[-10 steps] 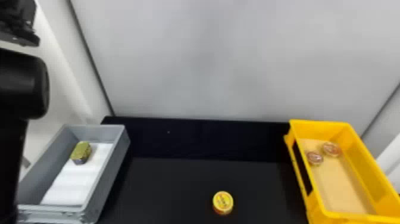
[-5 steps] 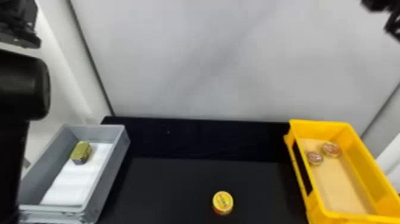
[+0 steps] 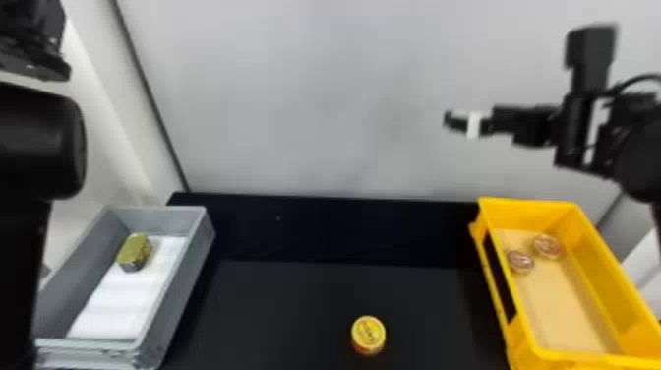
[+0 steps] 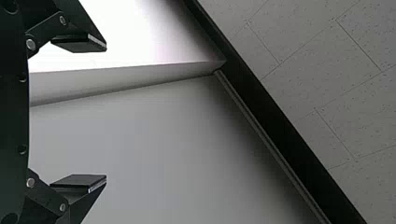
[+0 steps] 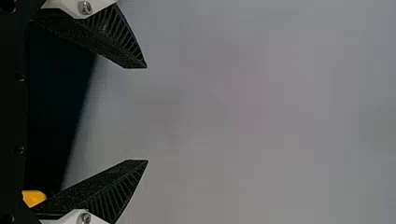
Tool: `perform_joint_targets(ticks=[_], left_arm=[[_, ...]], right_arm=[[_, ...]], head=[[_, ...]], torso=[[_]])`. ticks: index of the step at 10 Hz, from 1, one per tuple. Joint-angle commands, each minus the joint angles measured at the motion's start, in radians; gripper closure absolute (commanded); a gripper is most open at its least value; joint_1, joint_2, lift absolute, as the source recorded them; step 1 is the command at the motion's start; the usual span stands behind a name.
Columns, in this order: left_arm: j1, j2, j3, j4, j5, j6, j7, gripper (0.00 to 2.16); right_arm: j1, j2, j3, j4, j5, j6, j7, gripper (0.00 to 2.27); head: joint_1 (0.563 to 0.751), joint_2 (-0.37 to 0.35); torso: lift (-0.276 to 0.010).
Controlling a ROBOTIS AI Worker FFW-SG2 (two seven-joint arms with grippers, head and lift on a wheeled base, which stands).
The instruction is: Pick up the round yellow can and place it in the yellow rectangular box
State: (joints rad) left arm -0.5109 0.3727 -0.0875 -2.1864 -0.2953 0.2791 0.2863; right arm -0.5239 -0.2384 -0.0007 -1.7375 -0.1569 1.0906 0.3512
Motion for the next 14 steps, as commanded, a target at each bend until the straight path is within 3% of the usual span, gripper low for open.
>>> perform_joint_targets(ticks=[1, 2, 7, 11, 14], left_arm=[[0.0, -0.012, -0.001, 0.01, 0.001, -0.004, -0.001, 0.26], [0.0, -0.018, -0.001, 0.014, 0.001, -0.007, -0.001, 0.26], [0.002, -0.04, 0.0, 0.033, 0.001, -0.026, -0.002, 0.26], [-0.003, -0.05, -0.003, 0.048, 0.001, -0.05, -0.004, 0.26], [-0.008, -0.055, -0.008, 0.053, 0.001, -0.058, -0.005, 0.26]], right_arm=[[0.022, 0.005, 0.099, 0.147, 0.161, -0.012, 0.203, 0.03], [0.036, 0.022, 0.128, 0.211, 0.235, -0.049, 0.29, 0.02], [0.058, 0.067, 0.239, 0.538, 0.379, -0.211, 0.534, 0.02], [0.035, 0.097, 0.338, 0.734, 0.373, -0.322, 0.564, 0.02], [-0.004, 0.079, 0.476, 0.808, 0.375, -0.446, 0.579, 0.02]], head=[[0.663, 0.054], [0.663, 0.054], [0.663, 0.054], [0.663, 0.054], [0.663, 0.054]], torso=[[-0.01], [-0.01], [-0.01], [-0.01], [-0.01]])
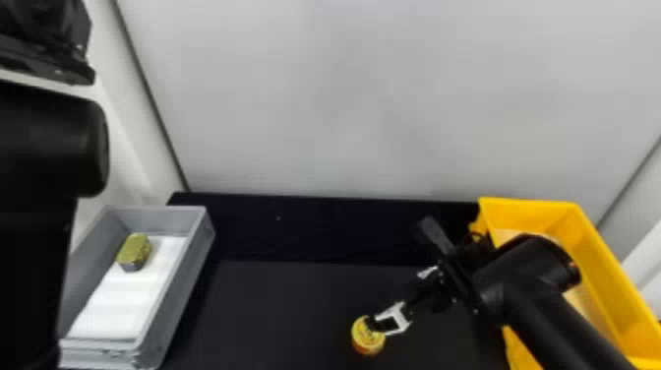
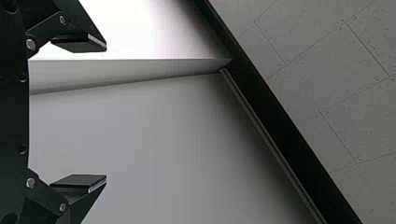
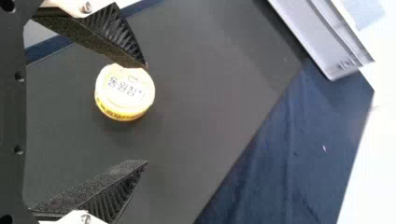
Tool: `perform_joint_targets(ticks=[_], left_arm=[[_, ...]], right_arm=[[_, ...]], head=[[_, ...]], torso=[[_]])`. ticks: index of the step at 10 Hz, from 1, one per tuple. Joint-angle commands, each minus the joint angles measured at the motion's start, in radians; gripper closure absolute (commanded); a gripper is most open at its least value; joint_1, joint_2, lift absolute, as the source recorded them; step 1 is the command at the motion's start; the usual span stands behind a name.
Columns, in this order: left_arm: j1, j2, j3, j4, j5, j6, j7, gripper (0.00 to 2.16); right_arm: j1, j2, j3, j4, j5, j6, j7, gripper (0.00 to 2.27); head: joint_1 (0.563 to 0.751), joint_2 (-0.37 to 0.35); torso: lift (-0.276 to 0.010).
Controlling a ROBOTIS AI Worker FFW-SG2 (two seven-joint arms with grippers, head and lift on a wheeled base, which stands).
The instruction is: Pick up the round yellow can and place it in the yellow rectangular box
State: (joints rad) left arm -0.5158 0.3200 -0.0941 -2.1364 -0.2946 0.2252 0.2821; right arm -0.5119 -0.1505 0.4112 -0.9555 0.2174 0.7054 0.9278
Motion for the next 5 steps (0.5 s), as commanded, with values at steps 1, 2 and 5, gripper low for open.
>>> perform_joint_targets(ticks=[1, 2, 5], left_arm=[[-0.009, -0.004, -0.009, 0.007, 0.0, -0.007, -0.001, 0.26], [-0.012, -0.007, -0.01, 0.012, -0.001, -0.013, -0.001, 0.26], [-0.015, -0.01, -0.012, 0.013, -0.001, -0.017, -0.001, 0.26]], right_arm=[[-0.017, -0.008, 0.083, 0.037, 0.001, -0.091, 0.001, 0.01], [-0.02, -0.008, 0.095, 0.04, -0.001, -0.101, -0.001, 0.0], [-0.034, -0.009, 0.146, 0.066, -0.019, -0.118, 0.002, 0.0]], head=[[0.663, 0.054], [0.663, 0.054], [0.663, 0.054]], torso=[[-0.01], [-0.01], [-0.01]])
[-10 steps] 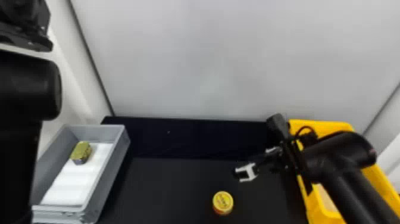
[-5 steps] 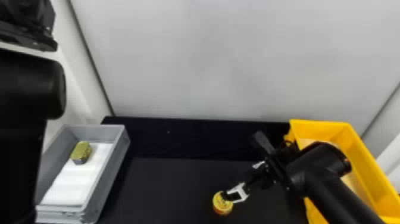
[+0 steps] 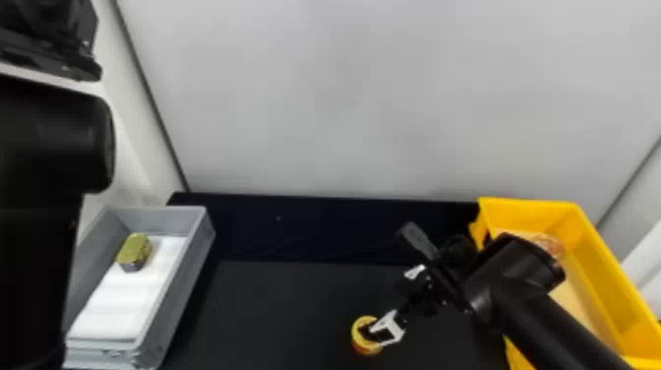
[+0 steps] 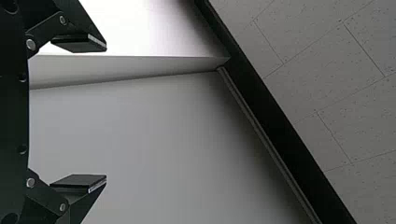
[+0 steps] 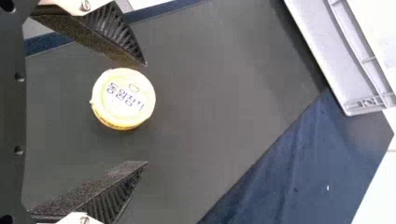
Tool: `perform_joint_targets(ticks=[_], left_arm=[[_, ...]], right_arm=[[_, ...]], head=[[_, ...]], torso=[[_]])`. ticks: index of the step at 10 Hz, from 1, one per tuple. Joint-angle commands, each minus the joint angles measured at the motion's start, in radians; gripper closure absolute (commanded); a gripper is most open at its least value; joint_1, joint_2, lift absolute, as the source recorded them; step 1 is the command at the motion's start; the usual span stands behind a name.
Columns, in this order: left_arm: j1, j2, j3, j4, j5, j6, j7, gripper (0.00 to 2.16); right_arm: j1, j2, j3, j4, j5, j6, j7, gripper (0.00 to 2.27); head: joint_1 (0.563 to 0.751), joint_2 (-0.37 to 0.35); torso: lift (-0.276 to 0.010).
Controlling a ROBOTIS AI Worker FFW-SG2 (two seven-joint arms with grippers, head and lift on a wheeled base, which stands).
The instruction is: Pick up the round yellow can and place it in the yellow rectangular box
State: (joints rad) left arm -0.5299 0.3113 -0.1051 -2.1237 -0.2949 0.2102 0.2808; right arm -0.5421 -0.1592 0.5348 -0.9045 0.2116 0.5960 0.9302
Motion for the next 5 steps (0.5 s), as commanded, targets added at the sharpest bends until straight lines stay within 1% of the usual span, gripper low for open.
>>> perform_joint_targets(ticks=[1, 5], left_arm=[[-0.001, -0.003, -0.001, 0.001, 0.0, -0.005, 0.0, 0.26], [-0.004, -0.004, -0.002, 0.007, -0.001, -0.015, -0.001, 0.26]], right_arm=[[-0.009, 0.001, 0.041, 0.03, -0.021, -0.017, 0.0, 0.0], [-0.009, 0.015, 0.051, 0.082, -0.038, -0.054, -0.015, 0.0]], head=[[0.663, 0.054], [0.663, 0.054]], torso=[[-0.01], [-0.01]])
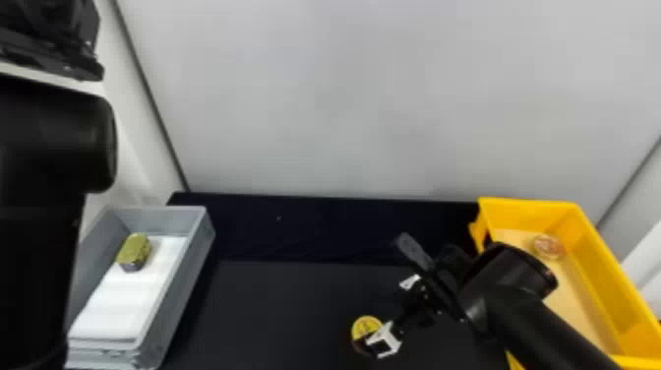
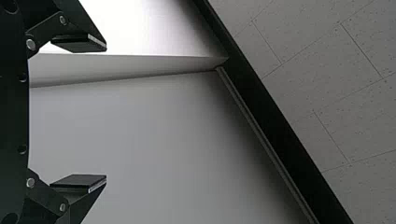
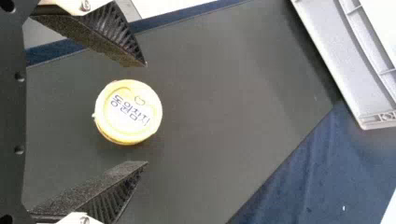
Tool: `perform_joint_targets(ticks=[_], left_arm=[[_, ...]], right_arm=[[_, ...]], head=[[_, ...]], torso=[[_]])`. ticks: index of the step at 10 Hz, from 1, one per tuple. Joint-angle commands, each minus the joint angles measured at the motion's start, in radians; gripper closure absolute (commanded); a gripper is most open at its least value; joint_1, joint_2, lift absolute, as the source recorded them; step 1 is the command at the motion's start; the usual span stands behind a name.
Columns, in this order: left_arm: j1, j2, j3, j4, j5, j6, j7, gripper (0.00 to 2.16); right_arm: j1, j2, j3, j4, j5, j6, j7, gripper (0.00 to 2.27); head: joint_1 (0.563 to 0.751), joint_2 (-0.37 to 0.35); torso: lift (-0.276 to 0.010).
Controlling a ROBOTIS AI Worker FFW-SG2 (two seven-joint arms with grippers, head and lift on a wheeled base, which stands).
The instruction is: Pick up the round yellow can and place it in the yellow rectangular box
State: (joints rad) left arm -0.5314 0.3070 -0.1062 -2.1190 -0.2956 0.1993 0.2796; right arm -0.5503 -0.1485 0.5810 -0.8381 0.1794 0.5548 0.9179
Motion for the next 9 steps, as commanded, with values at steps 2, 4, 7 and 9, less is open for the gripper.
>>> perform_joint_targets(ticks=[2, 4, 7, 9], left_arm=[[-0.002, -0.002, -0.004, 0.004, 0.001, -0.011, 0.0, 0.26], [-0.002, -0.005, -0.004, 0.004, -0.001, -0.014, 0.0, 0.26], [-0.004, -0.006, -0.004, 0.004, 0.001, -0.018, -0.002, 0.26], [-0.006, -0.008, -0.004, 0.004, -0.001, -0.02, -0.002, 0.26]], right_arm=[[0.0, 0.004, 0.007, 0.034, -0.012, -0.027, -0.012, 0.0], [0.001, 0.007, 0.007, 0.053, -0.018, -0.042, -0.022, 0.0], [0.003, 0.012, 0.01, 0.06, -0.021, -0.05, -0.023, 0.0], [0.003, 0.01, 0.016, 0.062, -0.021, -0.05, -0.023, 0.0]], head=[[0.663, 0.054], [0.663, 0.054], [0.663, 0.054], [0.663, 0.054]], torso=[[-0.01], [-0.01], [-0.01], [-0.01]])
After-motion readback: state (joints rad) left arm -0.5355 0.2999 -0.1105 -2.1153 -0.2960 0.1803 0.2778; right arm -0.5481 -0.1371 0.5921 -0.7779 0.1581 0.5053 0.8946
